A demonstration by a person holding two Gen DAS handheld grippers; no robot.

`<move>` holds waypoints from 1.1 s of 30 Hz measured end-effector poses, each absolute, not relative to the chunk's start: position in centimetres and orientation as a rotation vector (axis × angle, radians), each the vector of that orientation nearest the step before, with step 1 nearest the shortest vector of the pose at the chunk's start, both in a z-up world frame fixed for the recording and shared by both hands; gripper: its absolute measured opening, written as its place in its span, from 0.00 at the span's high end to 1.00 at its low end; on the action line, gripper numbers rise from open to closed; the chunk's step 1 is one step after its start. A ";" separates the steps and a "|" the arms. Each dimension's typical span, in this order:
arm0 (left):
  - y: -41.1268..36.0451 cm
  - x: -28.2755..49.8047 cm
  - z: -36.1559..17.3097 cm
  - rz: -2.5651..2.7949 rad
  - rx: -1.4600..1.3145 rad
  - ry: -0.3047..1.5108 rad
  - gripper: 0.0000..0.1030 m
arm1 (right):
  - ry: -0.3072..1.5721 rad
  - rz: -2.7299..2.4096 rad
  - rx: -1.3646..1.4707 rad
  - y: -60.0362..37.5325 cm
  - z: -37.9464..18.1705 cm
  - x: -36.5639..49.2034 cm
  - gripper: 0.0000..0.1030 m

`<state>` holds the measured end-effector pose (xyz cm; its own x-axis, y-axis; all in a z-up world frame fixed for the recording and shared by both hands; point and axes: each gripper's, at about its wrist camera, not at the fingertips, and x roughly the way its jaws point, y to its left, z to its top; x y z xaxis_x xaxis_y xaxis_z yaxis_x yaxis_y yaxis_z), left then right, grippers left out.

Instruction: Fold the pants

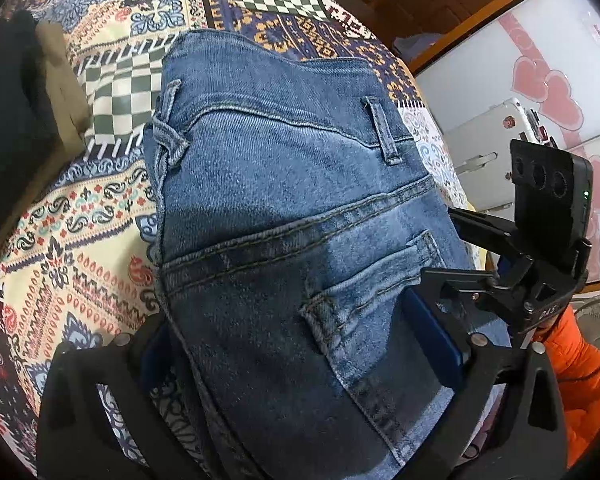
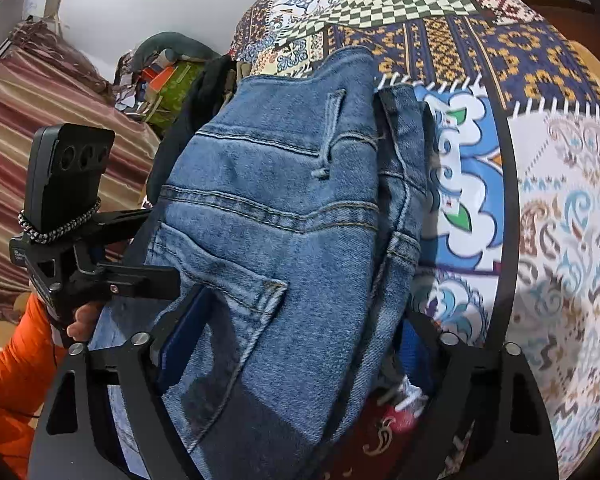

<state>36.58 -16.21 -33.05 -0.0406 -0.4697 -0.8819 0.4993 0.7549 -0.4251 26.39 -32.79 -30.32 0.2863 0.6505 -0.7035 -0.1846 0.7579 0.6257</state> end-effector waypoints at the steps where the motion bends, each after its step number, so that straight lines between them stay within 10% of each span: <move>1: -16.3 36.5 -32.8 -0.778 0.034 1.396 0.06 | 1.147 0.583 0.468 -32.8 -30.2 26.4 0.31; 7: -15.8 35.1 -30.7 -0.788 0.072 1.285 0.23 | 1.101 0.547 0.431 -33.5 -28.8 26.1 0.62; 33: -11.6 32.4 -18.4 -0.688 0.067 0.883 0.40 | 0.802 0.552 0.266 -30.9 -17.8 26.2 0.72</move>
